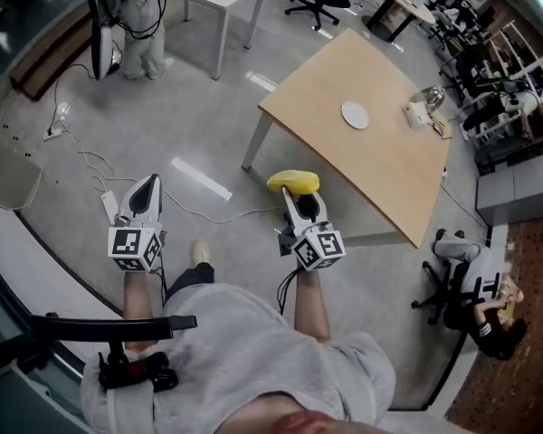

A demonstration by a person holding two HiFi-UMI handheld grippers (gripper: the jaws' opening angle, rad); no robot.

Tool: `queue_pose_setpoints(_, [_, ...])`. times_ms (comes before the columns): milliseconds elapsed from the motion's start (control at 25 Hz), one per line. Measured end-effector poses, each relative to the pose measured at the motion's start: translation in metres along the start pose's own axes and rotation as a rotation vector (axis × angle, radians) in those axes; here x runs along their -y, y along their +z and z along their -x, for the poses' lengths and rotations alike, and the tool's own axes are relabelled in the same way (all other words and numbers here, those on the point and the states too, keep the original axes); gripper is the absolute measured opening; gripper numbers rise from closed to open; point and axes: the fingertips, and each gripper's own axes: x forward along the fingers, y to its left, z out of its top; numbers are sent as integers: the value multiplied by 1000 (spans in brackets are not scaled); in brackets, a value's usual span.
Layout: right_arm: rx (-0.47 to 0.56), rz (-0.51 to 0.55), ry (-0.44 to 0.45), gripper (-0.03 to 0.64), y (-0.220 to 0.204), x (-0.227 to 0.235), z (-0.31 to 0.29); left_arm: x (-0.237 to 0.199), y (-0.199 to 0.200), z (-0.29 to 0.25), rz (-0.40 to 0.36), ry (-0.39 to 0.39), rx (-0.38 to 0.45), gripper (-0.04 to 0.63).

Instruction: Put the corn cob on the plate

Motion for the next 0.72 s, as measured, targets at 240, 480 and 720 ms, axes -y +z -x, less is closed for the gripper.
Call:
queue_pose_setpoints(240, [-4, 5, 41, 221, 0, -14, -63, -50, 13, -17, 3, 38, 29, 20])
queue_pose_setpoints(480, [4, -15, 56, 220, -2, -30, -121, -101, 22, -37, 6, 61, 35, 20])
queue_pose_setpoints(720, [11, -7, 72, 219, 0, -18, -159, -116, 23, -66, 8, 69, 36, 20])
